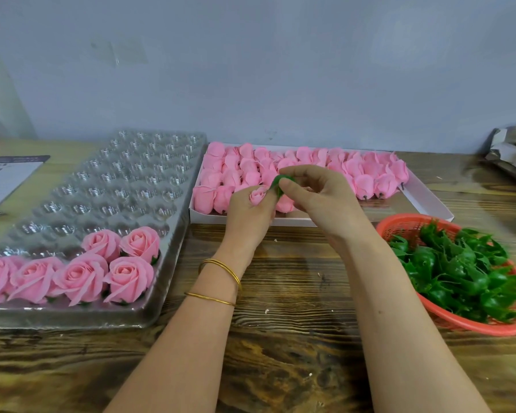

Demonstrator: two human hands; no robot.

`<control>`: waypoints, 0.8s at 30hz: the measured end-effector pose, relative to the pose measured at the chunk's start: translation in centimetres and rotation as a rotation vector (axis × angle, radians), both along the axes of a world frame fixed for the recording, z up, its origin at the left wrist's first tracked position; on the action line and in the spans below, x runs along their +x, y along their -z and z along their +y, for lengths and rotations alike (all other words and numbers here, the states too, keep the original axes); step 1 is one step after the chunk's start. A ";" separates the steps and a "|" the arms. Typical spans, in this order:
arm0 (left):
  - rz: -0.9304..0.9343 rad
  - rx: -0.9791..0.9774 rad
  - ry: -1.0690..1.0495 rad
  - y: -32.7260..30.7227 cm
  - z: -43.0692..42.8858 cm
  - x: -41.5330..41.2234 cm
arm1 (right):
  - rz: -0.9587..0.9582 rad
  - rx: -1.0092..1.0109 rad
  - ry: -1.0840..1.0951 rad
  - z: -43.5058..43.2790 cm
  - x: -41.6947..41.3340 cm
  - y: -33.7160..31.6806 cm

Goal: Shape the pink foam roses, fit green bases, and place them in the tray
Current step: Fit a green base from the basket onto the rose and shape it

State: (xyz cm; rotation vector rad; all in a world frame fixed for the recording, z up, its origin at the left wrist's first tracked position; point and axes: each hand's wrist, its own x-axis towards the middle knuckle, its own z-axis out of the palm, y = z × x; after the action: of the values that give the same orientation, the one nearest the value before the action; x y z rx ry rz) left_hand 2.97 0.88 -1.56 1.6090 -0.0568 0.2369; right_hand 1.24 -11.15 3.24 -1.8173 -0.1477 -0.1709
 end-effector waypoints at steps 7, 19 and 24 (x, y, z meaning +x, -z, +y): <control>0.062 -0.123 -0.027 0.0 0.4 0.3 | 0.053 -0.092 -0.025 -0.2 0.0 0.3; 0.038 -0.275 -0.057 -0.6 0.8 0.1 | 0.257 -0.016 -0.035 -0.8 0.4 1.1; 0.078 -0.378 -0.053 -0.8 1.1 0.3 | 0.341 0.080 -0.054 -0.5 0.5 1.5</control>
State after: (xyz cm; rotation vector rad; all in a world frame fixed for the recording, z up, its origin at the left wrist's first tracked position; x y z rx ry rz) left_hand 3.30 1.95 -0.79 1.2423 0.0868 0.2113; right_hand 1.72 -11.65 1.77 -1.7331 0.0509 0.1692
